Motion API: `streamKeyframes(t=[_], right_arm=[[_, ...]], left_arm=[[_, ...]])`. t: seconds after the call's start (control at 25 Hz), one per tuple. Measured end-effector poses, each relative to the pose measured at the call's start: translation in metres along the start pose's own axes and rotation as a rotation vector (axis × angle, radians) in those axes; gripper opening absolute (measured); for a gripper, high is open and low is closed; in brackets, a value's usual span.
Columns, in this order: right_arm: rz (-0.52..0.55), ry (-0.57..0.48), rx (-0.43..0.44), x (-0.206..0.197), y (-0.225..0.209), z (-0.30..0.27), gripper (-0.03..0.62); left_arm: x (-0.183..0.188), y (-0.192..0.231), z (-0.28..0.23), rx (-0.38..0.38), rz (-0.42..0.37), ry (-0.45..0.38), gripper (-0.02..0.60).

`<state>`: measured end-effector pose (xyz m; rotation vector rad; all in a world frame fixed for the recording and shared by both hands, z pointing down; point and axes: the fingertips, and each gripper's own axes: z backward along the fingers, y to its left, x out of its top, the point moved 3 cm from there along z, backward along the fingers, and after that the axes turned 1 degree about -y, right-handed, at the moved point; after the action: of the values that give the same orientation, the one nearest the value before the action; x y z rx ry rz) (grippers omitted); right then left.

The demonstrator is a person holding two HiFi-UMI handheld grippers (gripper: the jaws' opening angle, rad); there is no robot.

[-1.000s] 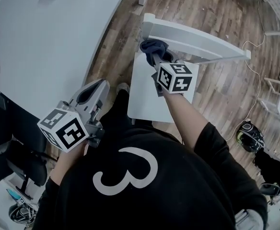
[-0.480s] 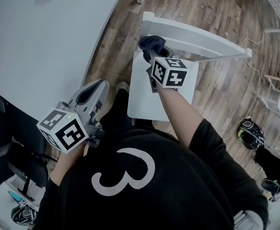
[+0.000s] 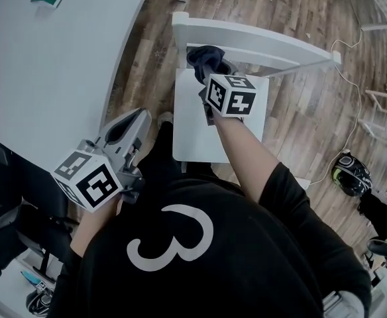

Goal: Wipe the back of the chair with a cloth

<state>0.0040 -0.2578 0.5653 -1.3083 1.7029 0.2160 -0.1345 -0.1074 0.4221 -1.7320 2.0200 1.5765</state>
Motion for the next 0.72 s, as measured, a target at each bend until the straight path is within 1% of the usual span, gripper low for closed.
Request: streamKeyframes(t=[0.2,0.48,0.72], right_arm=[[-0.002,-0.006,-0.043,0.003,-0.03,0.018,0.052],[-0.045,-0.019,-0.124,0.007,-0.082,0.049,0.052],[-0.056,-0.032,-0.19,0.01,-0.127,0.075,0.052]], left_arm=[[-0.003,-0.014,-0.012,-0.025,-0.021,0.013,0.014],[-0.005,-0.038,-0.027,-0.061,-0.051,0.024,0.014],[-0.005,-0.059,-0.038,-0.084,-0.082,0.028,0.014]])
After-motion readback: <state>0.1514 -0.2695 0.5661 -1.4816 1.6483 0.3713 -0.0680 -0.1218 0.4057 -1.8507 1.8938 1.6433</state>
